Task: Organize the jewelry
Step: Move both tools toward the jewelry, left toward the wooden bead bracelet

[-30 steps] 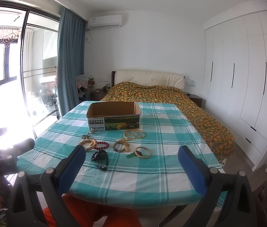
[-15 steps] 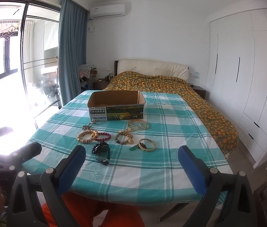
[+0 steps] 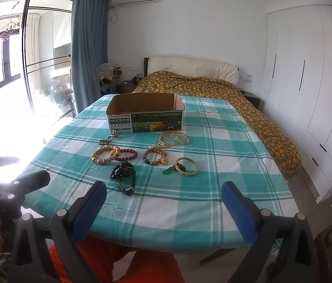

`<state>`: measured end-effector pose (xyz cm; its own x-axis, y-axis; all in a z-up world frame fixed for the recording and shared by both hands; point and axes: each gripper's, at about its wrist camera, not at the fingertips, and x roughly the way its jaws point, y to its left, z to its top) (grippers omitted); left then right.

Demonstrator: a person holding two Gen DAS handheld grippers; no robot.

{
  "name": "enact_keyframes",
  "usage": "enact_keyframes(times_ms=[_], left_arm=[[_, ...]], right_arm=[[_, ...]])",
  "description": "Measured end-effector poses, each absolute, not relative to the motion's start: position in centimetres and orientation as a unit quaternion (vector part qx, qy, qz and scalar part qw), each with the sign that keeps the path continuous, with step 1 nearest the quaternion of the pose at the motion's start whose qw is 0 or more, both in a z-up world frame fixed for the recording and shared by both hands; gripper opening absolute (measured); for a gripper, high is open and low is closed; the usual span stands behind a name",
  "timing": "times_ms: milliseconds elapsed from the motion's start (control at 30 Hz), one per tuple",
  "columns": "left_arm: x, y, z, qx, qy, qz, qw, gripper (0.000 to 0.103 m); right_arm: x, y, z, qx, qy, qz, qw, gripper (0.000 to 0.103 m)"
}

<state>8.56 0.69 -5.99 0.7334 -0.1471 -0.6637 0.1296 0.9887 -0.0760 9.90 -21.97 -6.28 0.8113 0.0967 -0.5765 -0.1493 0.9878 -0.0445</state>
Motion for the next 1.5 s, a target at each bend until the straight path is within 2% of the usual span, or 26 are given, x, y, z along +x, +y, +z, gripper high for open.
enact_keyframes(times_ms=[433, 933, 1200, 1500], left_arm=[[13.3, 2.9, -9.0, -0.037, 0.421, -0.026, 0.906, 0.103], [17.0, 2.9, -11.2, -0.011, 0.442, -0.019, 0.897, 0.103], [22.0, 6.0, -12.8, -0.054, 0.463, -0.002, 0.885, 0.103], [27.2, 8.0, -15.3, -0.08, 0.496, 0.013, 0.865, 0.102]], right_arm=[[12.9, -22.1, -8.2, -0.038, 0.335, 0.082, 0.938, 0.1], [17.5, -23.8, -11.2, -0.007, 0.383, 0.086, 0.92, 0.1], [23.0, -26.8, -12.6, 0.003, 0.387, 0.076, 0.919, 0.1], [29.7, -28.5, -15.1, 0.047, 0.43, 0.116, 0.894, 0.1]])
